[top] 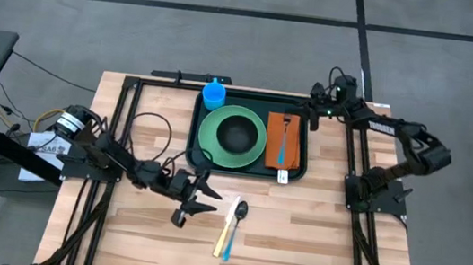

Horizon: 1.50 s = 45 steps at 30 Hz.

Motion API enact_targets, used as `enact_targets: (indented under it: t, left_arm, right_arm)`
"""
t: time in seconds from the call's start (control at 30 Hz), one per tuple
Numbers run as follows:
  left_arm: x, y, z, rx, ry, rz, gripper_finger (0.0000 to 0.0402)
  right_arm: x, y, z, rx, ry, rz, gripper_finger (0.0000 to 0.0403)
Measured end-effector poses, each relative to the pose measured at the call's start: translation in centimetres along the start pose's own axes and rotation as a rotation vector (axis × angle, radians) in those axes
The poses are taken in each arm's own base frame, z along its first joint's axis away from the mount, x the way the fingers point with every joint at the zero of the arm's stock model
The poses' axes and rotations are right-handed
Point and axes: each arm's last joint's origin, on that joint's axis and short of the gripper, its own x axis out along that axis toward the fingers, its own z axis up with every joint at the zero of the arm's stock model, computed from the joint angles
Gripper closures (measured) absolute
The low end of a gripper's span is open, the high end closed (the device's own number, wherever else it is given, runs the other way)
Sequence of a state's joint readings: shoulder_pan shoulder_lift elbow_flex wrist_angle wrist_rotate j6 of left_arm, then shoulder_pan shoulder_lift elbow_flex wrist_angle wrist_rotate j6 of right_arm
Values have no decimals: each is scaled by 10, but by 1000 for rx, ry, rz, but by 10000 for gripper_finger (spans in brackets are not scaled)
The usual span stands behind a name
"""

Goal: Set up tray
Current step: Put the blue fork on the brown table napkin on the black serving tray

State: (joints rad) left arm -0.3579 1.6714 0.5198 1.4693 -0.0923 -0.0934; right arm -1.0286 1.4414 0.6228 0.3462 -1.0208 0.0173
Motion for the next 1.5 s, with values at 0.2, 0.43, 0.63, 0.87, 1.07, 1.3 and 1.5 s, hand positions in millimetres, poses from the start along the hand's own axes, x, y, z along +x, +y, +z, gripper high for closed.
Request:
enact_targets:
  t: [0.2,0.43,0.63,0.87,1.07,1.3,1.5]
  left_arm:
    - [1,-5,-1,32,13,3,259]
    - [1,-7,-2,22,18,-4,259]
    - [1,-8,-3,22,25,-4,259]
    - [1,-7,-4,23,36,1,259]
    - [1,-7,-4,23,36,1,259]
    - [1,-7,-4,24,37,1,259]
    - [1,-7,-4,24,38,1,259]
  right_arm:
    - [13,-21,-6,57,36,-1,403]
    - [19,-42,-14,135,87,-17,403]
    - [22,-51,-27,173,162,-97,403]
    - [23,-53,-35,184,205,-126,403]
    - [23,-53,-38,195,228,-134,403]
    - [23,-52,-38,198,231,-133,403]
    - [23,-52,-38,198,231,-133,403]
